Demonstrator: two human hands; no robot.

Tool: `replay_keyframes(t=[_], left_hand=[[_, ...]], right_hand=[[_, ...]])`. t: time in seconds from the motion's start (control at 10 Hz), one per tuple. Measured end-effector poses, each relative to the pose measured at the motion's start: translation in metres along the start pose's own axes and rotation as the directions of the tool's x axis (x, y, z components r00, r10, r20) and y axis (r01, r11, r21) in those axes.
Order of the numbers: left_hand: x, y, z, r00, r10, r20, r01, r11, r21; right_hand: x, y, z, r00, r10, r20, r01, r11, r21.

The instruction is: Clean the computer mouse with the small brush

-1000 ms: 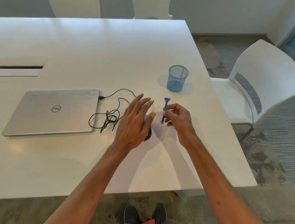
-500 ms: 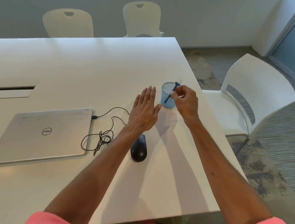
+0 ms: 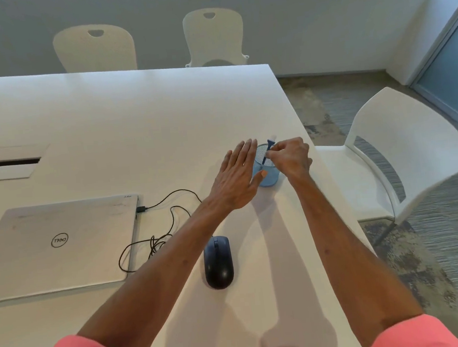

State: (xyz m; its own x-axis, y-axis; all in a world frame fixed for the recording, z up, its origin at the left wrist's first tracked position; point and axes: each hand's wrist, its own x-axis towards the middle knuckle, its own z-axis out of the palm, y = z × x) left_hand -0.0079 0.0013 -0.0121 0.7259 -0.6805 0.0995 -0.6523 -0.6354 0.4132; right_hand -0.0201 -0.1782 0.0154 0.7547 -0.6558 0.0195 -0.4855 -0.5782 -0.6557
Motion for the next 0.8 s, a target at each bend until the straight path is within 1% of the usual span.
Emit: replay_keyframes(t=[0.2,0.3,0.4,0.5,0.6,0.7,0.8], left_hand=[[0.005,-0.009,0.012,1.000,0.008,0.006,-0.007,1.000,-0.027],[0.006,-0.011,0.017,1.000,0.003,0.017,-0.002,0.999,-0.051],[0.006,-0.010,0.019,1.000,-0.003,0.024,0.004,0.999,-0.049],[0.004,-0.011,0.020,1.000,0.001,0.024,0.000,0.999,-0.045],[0.002,-0.010,0.014,0.999,-0.001,0.037,0.002,0.999,-0.034],[-0.002,-0.010,0.010,1.000,-0.005,0.009,0.005,1.000,-0.013],[-0.009,-0.012,0.001,0.998,-0.052,-0.029,0.053,0.996,0.065]], right_hand=[[0.007,0.002,0.009,0.996,0.037,0.079,-0.028,0.992,-0.122],[0.006,0.005,0.007,0.996,0.030,0.081,-0.019,0.992,-0.127],[0.002,0.007,0.003,0.998,0.013,0.068,-0.006,0.995,-0.102],[-0.004,0.007,-0.004,0.999,-0.034,0.038,0.036,0.998,-0.056],[-0.010,0.006,-0.012,0.998,-0.066,-0.020,0.066,0.998,-0.016],[-0.024,0.005,-0.017,0.977,-0.129,-0.171,0.130,0.991,-0.006],[-0.043,0.000,-0.014,0.921,-0.278,-0.274,0.272,0.960,-0.060]])
